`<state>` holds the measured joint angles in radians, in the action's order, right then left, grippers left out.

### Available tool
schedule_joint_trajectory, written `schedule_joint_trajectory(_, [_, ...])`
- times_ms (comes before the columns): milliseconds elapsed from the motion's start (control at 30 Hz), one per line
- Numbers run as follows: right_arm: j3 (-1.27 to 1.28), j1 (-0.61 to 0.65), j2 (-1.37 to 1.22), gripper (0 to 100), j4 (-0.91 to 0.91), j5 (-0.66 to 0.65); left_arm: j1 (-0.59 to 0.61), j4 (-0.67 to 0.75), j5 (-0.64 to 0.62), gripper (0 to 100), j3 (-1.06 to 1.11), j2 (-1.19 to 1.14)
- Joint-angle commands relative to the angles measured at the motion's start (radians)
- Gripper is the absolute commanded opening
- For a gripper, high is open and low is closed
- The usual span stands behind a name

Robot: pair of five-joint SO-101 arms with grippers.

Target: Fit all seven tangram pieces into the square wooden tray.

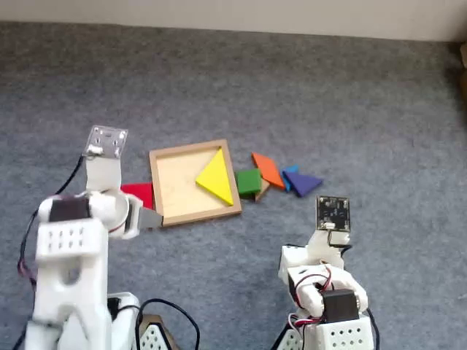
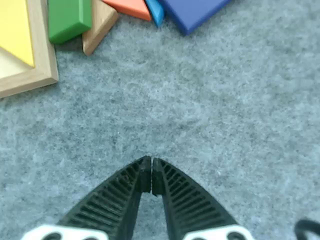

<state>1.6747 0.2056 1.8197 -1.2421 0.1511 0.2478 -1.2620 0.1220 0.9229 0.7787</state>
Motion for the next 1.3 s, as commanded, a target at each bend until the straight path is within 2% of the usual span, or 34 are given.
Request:
schedule_joint_trajectory(0, [0.101,-0.012,0.015,2.2,-0.005,-0.011,0.016,0.127,-0.037,36,-0.082,-0.255])
schedule_joint_trajectory(167, [0.101,-0.012,0.015,2.2,-0.005,-0.011,0.022,0.293,-0.037,32,-0.084,-0.447])
schedule_joint_trajectory(300, [0.101,-0.012,0.015,2.2,-0.005,-0.011,0.081,0.434,-0.037,29,-0.084,-0.545])
schedule_joint_trajectory(433, [0.101,-0.012,0.015,2.2,-0.005,-0.011,0.116,0.491,-0.035,29,-0.094,-0.611])
schedule_joint_trajectory(600, [0.101,-0.012,0.015,2.2,-0.005,-0.011,0.128,0.446,-0.035,28,-0.193,-0.708])
schedule_joint_trajectory(767, [0.101,-0.012,0.015,2.2,-0.005,-0.011,0.229,0.381,-0.029,29,-0.332,-0.78])
schedule_joint_trajectory(1000, [0.101,-0.012,0.015,2.2,-0.005,-0.011,0.251,0.164,-0.035,29,-0.515,-0.783])
schedule_joint_trajectory(1100, [0.101,-0.012,0.015,2.2,-0.005,-0.011,0.243,0.104,-0.038,34,-0.573,-0.789])
schedule_joint_trajectory(1267, [0.101,-0.012,0.015,2.2,-0.005,-0.011,0.243,0.08,-0.135,39,-0.601,-0.791])
